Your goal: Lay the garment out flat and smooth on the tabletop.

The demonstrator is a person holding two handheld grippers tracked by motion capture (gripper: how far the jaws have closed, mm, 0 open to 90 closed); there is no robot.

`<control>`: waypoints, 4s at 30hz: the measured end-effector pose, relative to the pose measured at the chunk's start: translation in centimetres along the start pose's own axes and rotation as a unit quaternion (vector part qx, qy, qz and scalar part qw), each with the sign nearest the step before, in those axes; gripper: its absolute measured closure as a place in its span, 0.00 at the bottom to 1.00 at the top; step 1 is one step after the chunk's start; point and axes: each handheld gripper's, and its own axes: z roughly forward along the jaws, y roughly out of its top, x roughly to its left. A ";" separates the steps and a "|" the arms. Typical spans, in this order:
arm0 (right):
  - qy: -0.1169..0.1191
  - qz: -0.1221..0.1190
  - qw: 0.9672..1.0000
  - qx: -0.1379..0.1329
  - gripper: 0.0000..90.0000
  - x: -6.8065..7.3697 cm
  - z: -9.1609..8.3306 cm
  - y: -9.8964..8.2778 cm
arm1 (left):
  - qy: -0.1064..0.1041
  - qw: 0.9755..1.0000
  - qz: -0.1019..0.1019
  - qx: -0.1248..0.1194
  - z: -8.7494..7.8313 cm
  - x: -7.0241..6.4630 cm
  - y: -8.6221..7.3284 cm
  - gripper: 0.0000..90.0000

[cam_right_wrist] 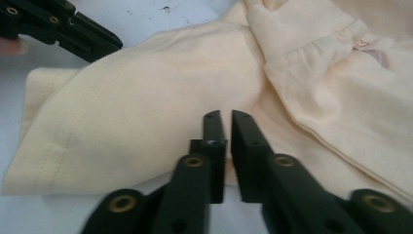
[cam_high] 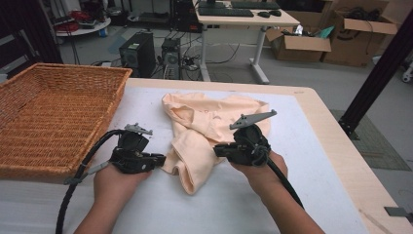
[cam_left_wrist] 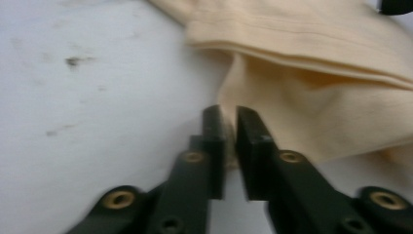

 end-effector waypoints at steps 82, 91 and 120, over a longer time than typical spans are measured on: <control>-0.049 -0.009 0.999 -0.015 0.53 7.4 -3.3 -4.8 | 0.015 0.996 -0.054 -0.073 -6.4 -2.7 -8.6 0.62; -0.060 -0.011 0.998 -0.007 1.00 7.1 -2.4 -5.3 | -0.002 0.996 -0.061 -0.072 -7.0 -2.5 -9.5 0.93; -0.064 0.010 0.998 -0.015 0.96 6.4 -1.8 -5.2 | -0.029 0.996 -0.046 -0.073 -7.4 -2.7 -10.2 1.00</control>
